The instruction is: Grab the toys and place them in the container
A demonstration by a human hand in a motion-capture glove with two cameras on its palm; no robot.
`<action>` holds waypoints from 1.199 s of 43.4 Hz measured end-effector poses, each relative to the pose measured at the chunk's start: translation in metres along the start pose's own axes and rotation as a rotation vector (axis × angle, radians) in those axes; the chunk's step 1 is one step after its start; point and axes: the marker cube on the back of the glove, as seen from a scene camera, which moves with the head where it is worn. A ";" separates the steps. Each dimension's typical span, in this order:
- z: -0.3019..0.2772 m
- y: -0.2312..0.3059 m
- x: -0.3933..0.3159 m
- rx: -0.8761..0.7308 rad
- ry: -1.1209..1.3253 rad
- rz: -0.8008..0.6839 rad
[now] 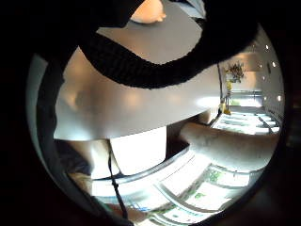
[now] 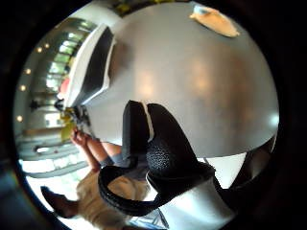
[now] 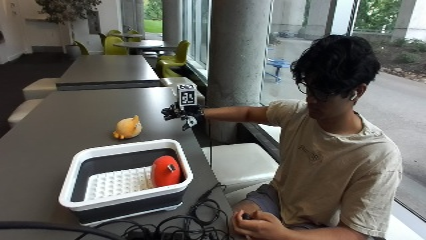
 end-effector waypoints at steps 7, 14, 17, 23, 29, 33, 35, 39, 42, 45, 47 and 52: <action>-0.001 -0.002 -0.002 0.012 -0.038 -0.017; -0.003 -0.001 0.000 0.013 -0.043 0.023; -0.003 0.000 -0.002 0.010 -0.055 0.051; -0.002 -0.002 0.002 0.024 -0.033 -0.001; 0.000 -0.002 -0.001 0.010 -0.065 -0.029; -0.001 -0.001 0.002 0.005 -0.039 -0.025; -0.001 -0.001 0.003 0.004 -0.032 -0.024; -0.001 -0.002 0.005 0.016 -0.015 -0.026; -0.001 -0.004 0.005 0.036 -0.018 -0.019; -0.002 -0.002 0.005 0.030 -0.029 0.002; -0.002 0.000 0.004 0.019 -0.039 0.014; -0.002 0.000 0.000 0.021 -0.079 0.006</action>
